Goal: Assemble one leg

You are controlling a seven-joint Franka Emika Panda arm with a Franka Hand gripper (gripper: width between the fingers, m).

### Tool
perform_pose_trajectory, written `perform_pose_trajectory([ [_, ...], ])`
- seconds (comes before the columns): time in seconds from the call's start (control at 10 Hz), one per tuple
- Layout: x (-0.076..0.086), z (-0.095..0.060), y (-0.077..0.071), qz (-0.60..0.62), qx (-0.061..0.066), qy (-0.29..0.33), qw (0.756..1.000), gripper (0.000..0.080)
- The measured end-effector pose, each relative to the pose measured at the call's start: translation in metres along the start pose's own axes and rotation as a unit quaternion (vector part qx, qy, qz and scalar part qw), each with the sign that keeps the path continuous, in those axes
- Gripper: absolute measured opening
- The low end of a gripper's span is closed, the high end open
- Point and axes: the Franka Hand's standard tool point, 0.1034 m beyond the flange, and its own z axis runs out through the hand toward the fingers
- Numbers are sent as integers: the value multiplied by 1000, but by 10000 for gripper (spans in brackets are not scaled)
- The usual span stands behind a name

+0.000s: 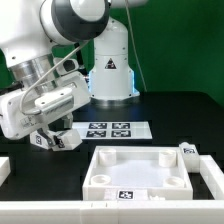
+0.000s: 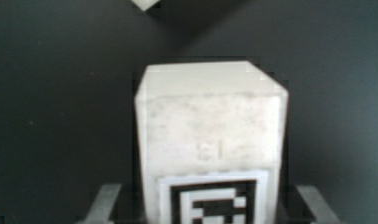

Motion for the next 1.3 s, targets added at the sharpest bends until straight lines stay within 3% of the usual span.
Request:
perform_pose_trajectory([
  [0.2,-5,0,-5,-5,-4,-4,1000,281],
  [0.3,-6,-1,-6,-10,-4,-5,1000,474],
  [0.4,-8,-2,-6,-12,-4,-7,1000,588],
  [0.5,-12,-8,-6,-20,-6,-12,1000,588],
  [0.6,-18,-17,-5,-44,-4,-20,999,638],
  [0.7,-23,-25,-5,-48,3,-26,998,646],
  [1.1,-22,-21,-4,-182,3,-23,983,649],
  [1.3,-31,-23,-6,-376,-10,17,926,649],
])
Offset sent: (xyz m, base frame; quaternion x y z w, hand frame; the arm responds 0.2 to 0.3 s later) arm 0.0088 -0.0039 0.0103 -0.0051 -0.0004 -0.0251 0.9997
